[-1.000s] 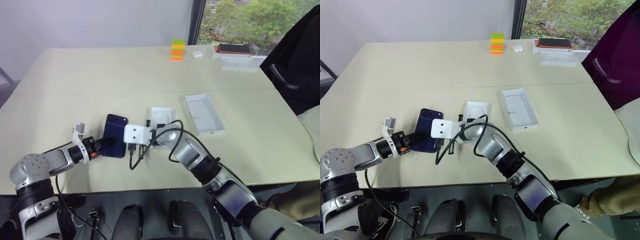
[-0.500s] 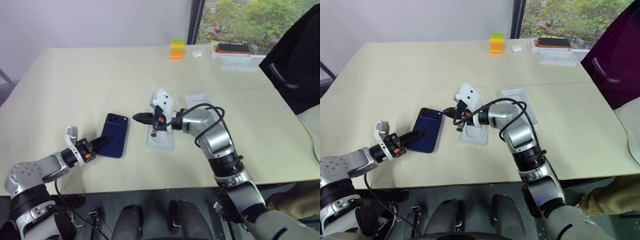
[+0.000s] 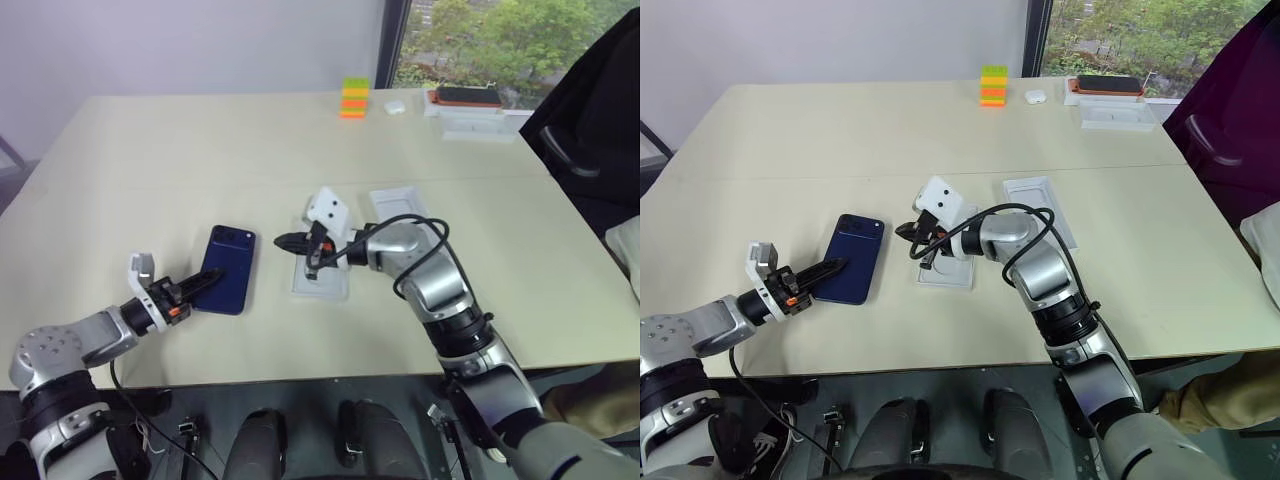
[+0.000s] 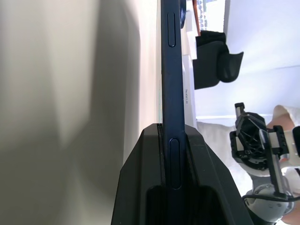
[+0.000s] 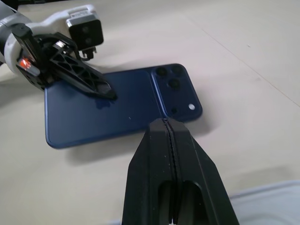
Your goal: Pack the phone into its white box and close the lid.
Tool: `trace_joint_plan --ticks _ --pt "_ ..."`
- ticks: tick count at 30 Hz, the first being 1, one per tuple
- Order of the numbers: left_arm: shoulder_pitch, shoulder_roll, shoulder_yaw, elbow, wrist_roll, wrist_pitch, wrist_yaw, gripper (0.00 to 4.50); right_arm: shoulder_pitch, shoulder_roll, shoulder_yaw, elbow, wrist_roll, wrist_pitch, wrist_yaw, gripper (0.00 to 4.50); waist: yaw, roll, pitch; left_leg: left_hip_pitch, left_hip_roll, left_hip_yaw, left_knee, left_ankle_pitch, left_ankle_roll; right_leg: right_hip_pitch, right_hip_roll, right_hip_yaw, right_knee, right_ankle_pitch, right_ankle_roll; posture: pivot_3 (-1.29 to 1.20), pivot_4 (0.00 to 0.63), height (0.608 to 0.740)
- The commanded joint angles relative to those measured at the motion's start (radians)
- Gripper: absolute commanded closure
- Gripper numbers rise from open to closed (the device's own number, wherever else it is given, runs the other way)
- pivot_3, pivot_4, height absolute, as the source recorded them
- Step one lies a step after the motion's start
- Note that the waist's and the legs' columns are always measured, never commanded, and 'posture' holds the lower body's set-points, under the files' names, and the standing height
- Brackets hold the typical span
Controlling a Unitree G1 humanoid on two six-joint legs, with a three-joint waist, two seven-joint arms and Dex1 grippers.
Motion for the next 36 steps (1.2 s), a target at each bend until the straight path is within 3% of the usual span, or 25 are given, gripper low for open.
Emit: trace_joint_plan --ticks 1,6,8,9,12,18,24,29,36 --pt "0.005 0.008 0.037 0.008 -0.044 0.005 -0.001 4.49 0.01 -0.037 -0.037 -0.054 0.04 -0.025 0.022 4.5 0.0 0.0 0.0 0.0 0.0 0.0 0.0 0.0 0.0 0.0 0.0 0.0 0.0 0.0 0.0 0.0 0.15 0.74" --pt "-0.029 -0.003 0.072 -0.038 -0.112 0.012 0.026 4.49 0.082 -0.134 -0.16 -0.169 0.217 0.007 0.138 4.5 0.004 -0.004 0.003 -0.001 0.0 0.0 0.0 0.0 0.0 -0.001 0.0 0.0 -0.001 0.0 0.0 0.0 0.15 0.74" --pt "-0.058 -0.041 0.073 -0.068 -0.161 0.034 0.065 4.49 0.129 -0.218 -0.202 -0.152 0.225 -0.072 0.198 4.5 0.009 -0.004 0.003 -0.002 0.0 0.0 0.0 0.0 0.0 -0.001 0.0 -0.001 -0.002 0.0 0.0 0.0 0.15 0.74" --pt "-0.073 -0.064 0.077 -0.077 -0.183 0.04 0.091 4.5 0.145 -0.253 -0.221 -0.134 0.225 -0.108 0.218 4.25 0.012 -0.005 0.003 -0.002 0.0 0.0 0.0 0.0 0.0 0.0 -0.001 -0.001 -0.002 0.0 0.0 0.0 0.15 0.74" --pt "-0.103 -0.121 0.093 -0.089 -0.234 0.033 0.177 4.5 0.173 -0.314 -0.251 -0.102 0.228 -0.195 0.257 3.16 0.011 -0.007 0.005 -0.003 -0.002 0.001 0.002 0.0 0.0 0.0 -0.002 0.0 -0.003 0.0 0.0 0.0 0.15 0.74" --pt "-0.131 -0.247 0.047 -0.146 -0.304 -0.032 0.364 4.5 0.261 -0.403 -0.292 -0.017 0.173 -0.476 0.308 0.11 0.005 -0.009 0.006 -0.002 -0.001 0.002 0.001 0.0 0.0 0.0 0.001 0.0 -0.002 0.0 0.002 0.0 0.15 0.74" --pt "-0.151 -0.361 -0.027 -0.167 -0.416 -0.1 0.516 4.5 0.313 -0.466 -0.34 0.058 0.186 -0.622 0.337 0.05 0.008 -0.009 0.006 -0.003 0.0 0.003 0.003 0.0 0.0 0.001 0.001 0.0 -0.002 0.0 0.001 0.0 0.15 0.74" --pt "-0.139 -0.428 -0.104 -0.154 -0.439 -0.184 0.598 4.5 0.33 -0.473 -0.35 0.036 0.232 -0.582 0.341 0.05 0.007 -0.01 0.006 -0.002 0.0 0.002 0.004 0.0 0.0 0.002 0.002 0.0 -0.002 0.0 0.002 0.0 0.15 0.74" --pt "-0.147 -0.409 -0.204 -0.101 -0.409 -0.234 0.611 4.5 0.309 -0.461 -0.372 -0.042 0.306 -0.5 0.301 0.05 0.009 -0.01 0.006 -0.002 0.0 0.002 0.004 0.0 0.0 0.002 0.002 0.0 -0.002 0.0 0.001 0.0 0.15 0.74"
